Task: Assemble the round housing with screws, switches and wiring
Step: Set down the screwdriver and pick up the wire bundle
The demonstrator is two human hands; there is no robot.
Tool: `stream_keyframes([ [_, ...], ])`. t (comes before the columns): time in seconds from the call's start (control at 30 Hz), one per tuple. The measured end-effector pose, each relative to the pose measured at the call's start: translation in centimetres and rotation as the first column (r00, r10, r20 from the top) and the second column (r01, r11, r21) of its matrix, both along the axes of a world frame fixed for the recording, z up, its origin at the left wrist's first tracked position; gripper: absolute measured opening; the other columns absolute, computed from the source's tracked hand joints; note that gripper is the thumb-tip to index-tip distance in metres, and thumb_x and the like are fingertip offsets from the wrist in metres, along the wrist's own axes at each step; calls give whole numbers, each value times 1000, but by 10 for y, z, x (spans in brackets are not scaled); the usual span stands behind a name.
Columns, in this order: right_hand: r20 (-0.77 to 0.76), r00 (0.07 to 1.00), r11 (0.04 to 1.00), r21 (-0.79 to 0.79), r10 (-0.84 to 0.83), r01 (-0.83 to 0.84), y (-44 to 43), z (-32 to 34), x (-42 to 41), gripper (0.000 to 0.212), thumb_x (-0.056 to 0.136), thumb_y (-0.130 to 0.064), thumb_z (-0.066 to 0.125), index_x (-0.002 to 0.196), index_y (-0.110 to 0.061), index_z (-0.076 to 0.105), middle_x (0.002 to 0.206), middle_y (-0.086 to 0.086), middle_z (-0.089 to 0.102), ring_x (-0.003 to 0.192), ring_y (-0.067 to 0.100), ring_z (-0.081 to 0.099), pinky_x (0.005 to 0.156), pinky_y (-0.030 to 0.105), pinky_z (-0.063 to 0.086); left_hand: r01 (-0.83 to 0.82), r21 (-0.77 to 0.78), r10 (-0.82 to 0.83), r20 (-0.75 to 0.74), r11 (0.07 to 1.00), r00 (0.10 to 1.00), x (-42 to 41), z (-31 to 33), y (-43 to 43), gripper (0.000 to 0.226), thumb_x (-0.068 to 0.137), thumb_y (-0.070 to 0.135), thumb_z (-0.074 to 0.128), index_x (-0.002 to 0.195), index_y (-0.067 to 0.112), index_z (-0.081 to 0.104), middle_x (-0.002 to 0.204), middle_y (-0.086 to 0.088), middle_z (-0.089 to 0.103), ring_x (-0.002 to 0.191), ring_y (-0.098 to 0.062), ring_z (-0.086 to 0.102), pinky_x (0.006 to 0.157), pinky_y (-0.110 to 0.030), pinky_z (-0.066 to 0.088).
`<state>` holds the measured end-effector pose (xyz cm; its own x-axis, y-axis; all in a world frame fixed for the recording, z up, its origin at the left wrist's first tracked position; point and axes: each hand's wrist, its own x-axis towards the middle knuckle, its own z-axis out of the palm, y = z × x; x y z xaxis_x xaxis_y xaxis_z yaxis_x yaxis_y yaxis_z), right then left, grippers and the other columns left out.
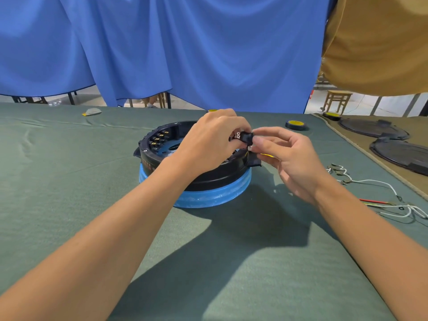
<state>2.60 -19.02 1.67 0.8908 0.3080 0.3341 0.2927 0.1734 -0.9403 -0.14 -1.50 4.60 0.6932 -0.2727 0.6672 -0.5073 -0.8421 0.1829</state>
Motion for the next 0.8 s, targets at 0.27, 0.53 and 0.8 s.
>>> stream_keyframes([
  [0.27,7,997,997,12,81,-81,-1,3,1,27,73,-8,73,100,-9,70,98,10,75,93,22,71,81,25,55,20,7,-20,9,1000,1000,0,-1,0,19,84,16,72,103,18,73,86,6,58,81,-20,58,75,-43,52],
  [0.53,140,975,961,-192,-175,200,-11,6,12,38,75,2,77,109,-13,68,102,0,72,95,9,69,82,17,55,-195,-20,176,-348,981,921,9,-2,4,40,96,9,50,133,25,58,112,1,68,99,-20,58,93,-42,50],
  [0.8,182,979,921,-361,-87,148,2,18,20,36,76,-1,78,108,-13,70,100,1,72,97,16,68,88,28,55,-184,59,189,-497,981,847,12,-1,2,49,100,12,46,147,25,40,139,-7,55,121,-29,52,95,-33,41],
])
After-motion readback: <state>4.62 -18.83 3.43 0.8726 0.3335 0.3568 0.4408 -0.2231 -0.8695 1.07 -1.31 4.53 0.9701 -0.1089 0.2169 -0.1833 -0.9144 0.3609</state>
